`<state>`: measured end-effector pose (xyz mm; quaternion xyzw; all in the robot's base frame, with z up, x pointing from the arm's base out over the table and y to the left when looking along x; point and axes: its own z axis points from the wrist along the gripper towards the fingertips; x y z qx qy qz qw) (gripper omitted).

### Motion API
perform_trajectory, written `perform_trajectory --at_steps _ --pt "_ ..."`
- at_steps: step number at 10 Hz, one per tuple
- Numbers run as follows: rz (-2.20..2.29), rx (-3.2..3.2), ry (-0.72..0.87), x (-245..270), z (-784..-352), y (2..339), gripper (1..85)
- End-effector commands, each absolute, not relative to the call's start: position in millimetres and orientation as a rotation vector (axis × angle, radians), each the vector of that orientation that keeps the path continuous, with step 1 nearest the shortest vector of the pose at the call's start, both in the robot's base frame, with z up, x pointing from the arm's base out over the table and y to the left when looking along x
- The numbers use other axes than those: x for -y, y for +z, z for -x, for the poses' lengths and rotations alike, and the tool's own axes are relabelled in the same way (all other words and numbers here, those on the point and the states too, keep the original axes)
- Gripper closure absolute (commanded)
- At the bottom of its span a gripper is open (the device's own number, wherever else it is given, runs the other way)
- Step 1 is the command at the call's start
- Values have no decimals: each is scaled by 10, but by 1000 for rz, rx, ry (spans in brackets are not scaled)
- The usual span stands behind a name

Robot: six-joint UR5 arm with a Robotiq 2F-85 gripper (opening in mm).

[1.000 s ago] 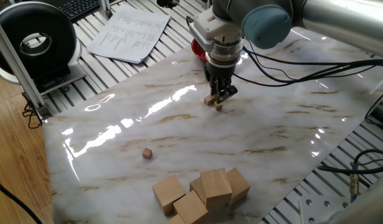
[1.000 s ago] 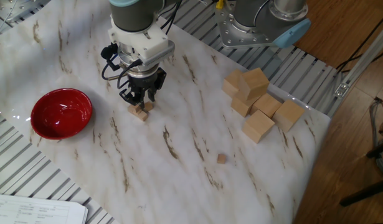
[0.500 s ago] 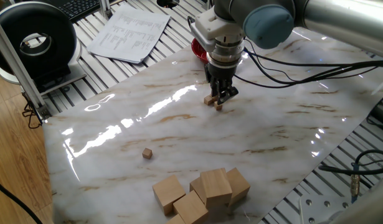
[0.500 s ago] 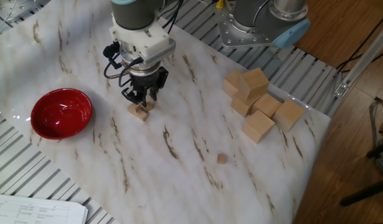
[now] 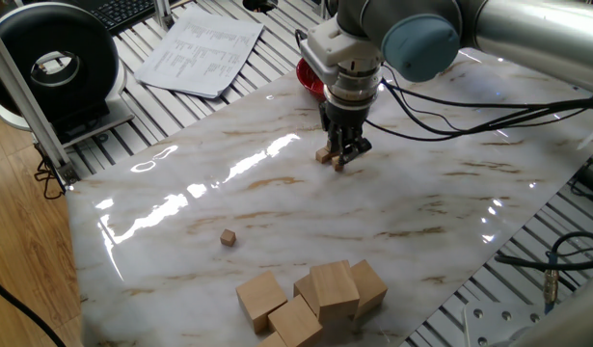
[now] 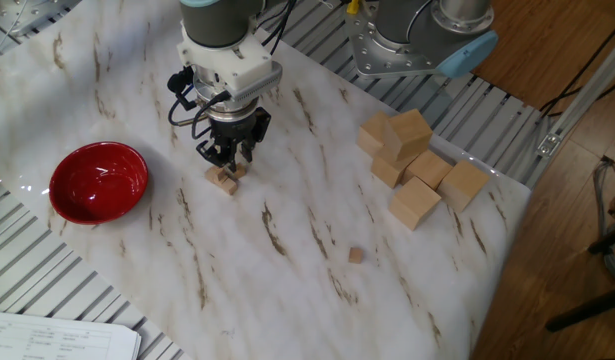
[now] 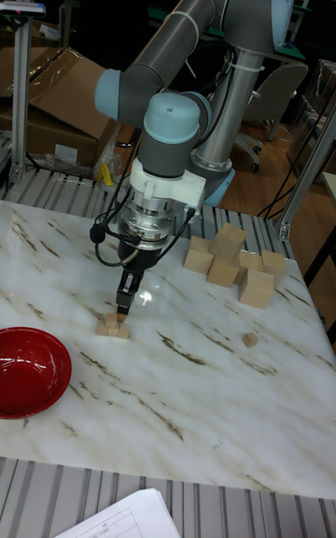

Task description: Stack the blocks into a pyramid shape

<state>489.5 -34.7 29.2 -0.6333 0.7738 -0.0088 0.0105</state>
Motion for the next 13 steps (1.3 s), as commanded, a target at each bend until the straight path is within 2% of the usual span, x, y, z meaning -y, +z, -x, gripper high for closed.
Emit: perform_trajectory --at_steps 1,13 --pt "1961 -2407 -26 343 -4890 230 500" --pt "1956 -2393 -37 335 -4861 101 497"
